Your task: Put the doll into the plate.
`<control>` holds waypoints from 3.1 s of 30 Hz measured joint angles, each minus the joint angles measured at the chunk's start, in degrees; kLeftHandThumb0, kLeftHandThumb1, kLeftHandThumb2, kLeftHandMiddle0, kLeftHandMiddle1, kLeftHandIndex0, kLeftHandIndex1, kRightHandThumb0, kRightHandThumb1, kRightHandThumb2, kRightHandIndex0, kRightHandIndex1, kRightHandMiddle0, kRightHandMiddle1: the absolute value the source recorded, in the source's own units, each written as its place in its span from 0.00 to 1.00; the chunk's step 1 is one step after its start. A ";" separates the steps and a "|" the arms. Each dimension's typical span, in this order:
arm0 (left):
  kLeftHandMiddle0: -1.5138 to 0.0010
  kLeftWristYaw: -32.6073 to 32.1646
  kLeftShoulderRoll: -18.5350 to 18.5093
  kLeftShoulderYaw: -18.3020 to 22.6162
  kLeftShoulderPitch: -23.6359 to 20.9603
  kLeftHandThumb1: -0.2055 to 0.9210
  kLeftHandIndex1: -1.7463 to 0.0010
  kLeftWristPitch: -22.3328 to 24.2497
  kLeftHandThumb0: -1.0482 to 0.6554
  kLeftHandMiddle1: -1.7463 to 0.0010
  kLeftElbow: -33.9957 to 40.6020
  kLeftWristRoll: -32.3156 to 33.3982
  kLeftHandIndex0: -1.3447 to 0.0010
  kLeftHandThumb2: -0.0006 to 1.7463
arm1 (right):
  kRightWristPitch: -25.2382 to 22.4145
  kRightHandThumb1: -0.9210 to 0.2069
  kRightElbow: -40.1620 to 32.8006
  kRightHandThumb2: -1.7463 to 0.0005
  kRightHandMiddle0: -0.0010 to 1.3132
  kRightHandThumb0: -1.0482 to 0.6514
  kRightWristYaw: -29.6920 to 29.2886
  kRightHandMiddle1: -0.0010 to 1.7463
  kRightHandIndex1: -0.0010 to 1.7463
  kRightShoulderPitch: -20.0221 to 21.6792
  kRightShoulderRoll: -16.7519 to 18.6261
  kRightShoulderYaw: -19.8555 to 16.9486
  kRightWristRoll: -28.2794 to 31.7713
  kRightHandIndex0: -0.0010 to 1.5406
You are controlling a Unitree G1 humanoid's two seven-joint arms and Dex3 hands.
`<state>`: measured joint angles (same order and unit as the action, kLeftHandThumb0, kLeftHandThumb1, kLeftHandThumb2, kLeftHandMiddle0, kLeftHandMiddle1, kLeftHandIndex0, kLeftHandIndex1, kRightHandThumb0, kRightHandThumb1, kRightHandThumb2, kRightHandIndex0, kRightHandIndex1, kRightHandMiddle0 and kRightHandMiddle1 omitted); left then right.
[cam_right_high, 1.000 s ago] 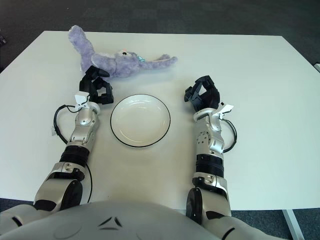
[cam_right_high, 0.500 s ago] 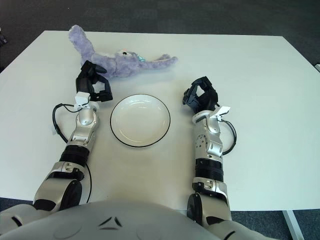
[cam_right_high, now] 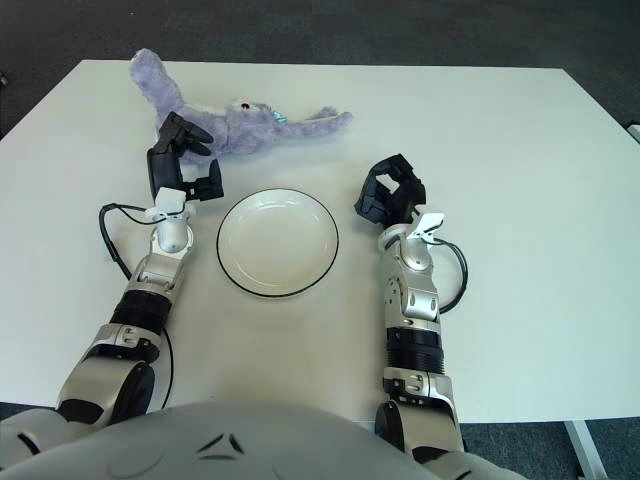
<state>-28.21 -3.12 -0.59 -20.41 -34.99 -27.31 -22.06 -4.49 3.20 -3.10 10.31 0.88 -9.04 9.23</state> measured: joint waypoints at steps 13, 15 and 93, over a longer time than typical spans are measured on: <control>0.90 1.36 -4.73 -2.56 -1.57 0.94 0.07 -0.88 0.41 0.36 -2.06 -2.21 0.85 0.31 | 1.50 0.39 -0.46 0.48 0.06 0.35 4.50 0.81 0.70 0.16 -4.85 4.21 -5.56 0.06; 0.92 1.58 -5.65 -2.89 -1.61 0.80 0.19 -1.29 0.34 0.43 -2.16 -2.72 0.93 0.41 | 1.76 0.44 -0.46 0.45 0.02 0.32 5.03 0.77 0.66 0.19 -5.59 4.58 -6.24 0.05; 0.99 -5.10 -13.33 -12.86 3.03 0.37 0.63 37.58 0.30 0.85 17.99 -32.44 1.00 0.55 | 7.09 0.39 1.02 0.58 0.00 0.16 -0.06 0.60 0.38 13.68 -15.91 18.95 -40.29 0.07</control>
<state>-33.31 -16.45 -13.45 -17.38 2.59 -9.33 -54.50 2.60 4.22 -3.16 23.99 -15.03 9.91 -31.07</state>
